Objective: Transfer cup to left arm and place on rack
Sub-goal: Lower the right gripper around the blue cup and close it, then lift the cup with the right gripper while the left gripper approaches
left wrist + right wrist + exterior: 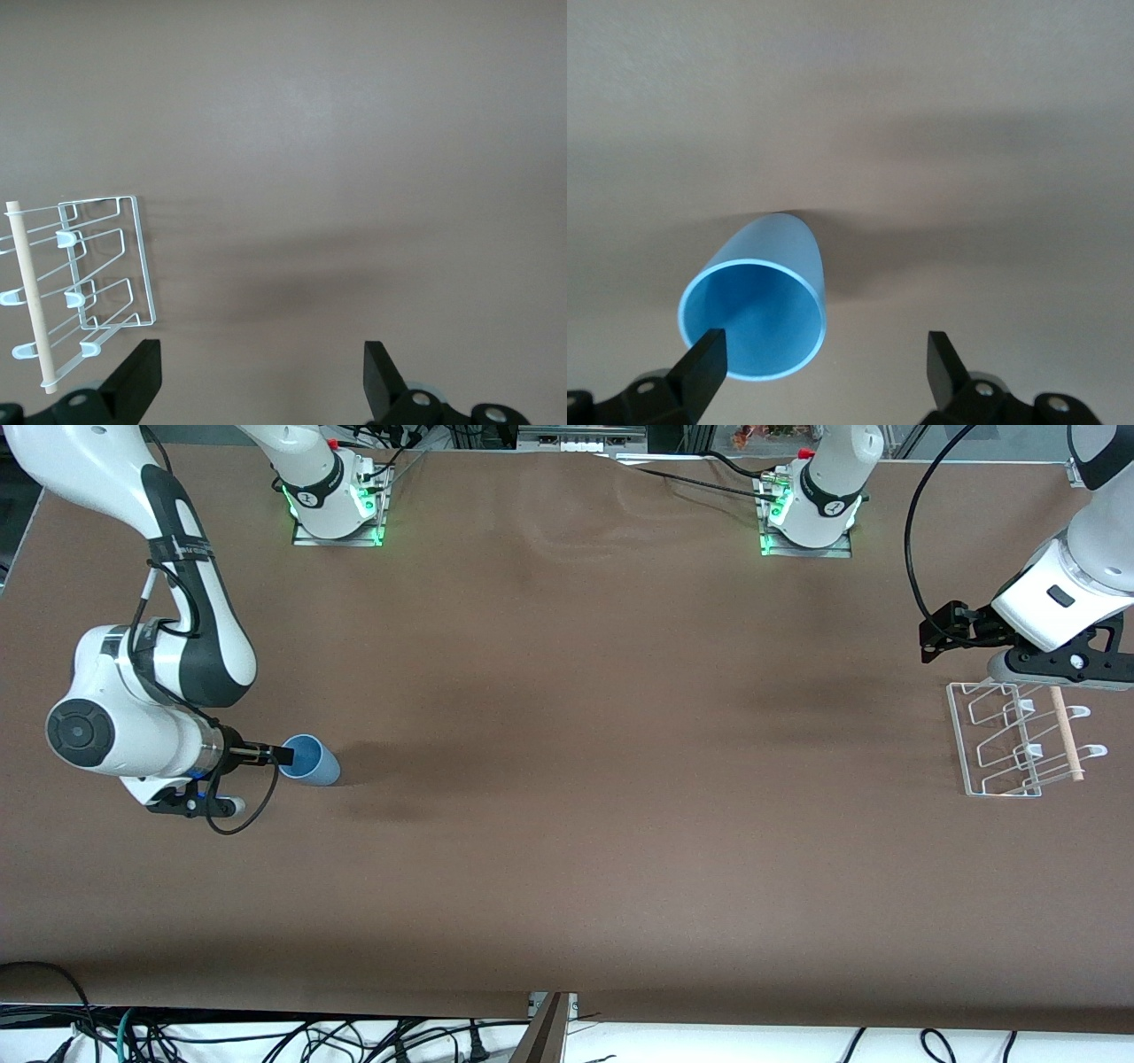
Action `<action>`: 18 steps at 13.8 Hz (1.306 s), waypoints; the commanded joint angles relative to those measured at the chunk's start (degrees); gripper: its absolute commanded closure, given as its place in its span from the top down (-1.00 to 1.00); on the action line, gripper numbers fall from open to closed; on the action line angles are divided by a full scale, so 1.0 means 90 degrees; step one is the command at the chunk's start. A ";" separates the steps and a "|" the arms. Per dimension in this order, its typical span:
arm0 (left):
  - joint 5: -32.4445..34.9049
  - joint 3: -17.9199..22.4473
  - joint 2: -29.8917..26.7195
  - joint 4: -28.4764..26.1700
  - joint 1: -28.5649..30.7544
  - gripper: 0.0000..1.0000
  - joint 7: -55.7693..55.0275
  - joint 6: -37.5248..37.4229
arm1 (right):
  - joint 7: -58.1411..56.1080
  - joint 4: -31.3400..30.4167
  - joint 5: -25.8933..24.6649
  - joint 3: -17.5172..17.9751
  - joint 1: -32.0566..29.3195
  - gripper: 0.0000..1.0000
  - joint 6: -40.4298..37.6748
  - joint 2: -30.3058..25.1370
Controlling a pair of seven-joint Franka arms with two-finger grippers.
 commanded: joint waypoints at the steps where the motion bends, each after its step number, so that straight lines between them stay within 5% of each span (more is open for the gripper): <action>1: 0.0056 -0.0008 0.0065 0.0198 -0.0001 1.00 -0.0008 -0.0154 | -0.0071 -0.0574 -0.0049 0.0047 -0.0044 1.00 0.0524 -0.0176; 8: 0.0056 -0.0018 0.0055 0.0217 -0.0001 1.00 -0.0008 -0.0309 | -0.0071 -0.1054 -0.0039 0.0057 -0.0044 0.96 0.1083 -0.0166; 10: 0.0056 -0.0018 0.0065 0.0207 -0.0001 1.00 -0.0008 -0.0320 | -0.0062 -0.1025 -0.0030 0.0057 -0.0034 -0.18 0.1102 -0.0079; 12: 0.0047 -0.0018 0.0056 0.0217 -0.0001 1.00 -0.0008 -0.0320 | -0.0061 -0.0986 0.0019 0.0076 -0.0054 -0.74 0.1102 -0.0020; 14: 0.0047 -0.0018 0.0065 0.0217 -0.0001 1.00 -0.0008 -0.0320 | -0.0071 -0.0966 0.0029 0.0086 -0.0063 -0.97 0.1102 0.0019; 18: 0.0046 -0.0018 0.0075 0.0217 -0.0001 1.00 -0.0008 -0.0330 | -0.0062 -0.0732 0.0106 0.0115 -0.0034 -1.00 0.1102 0.0087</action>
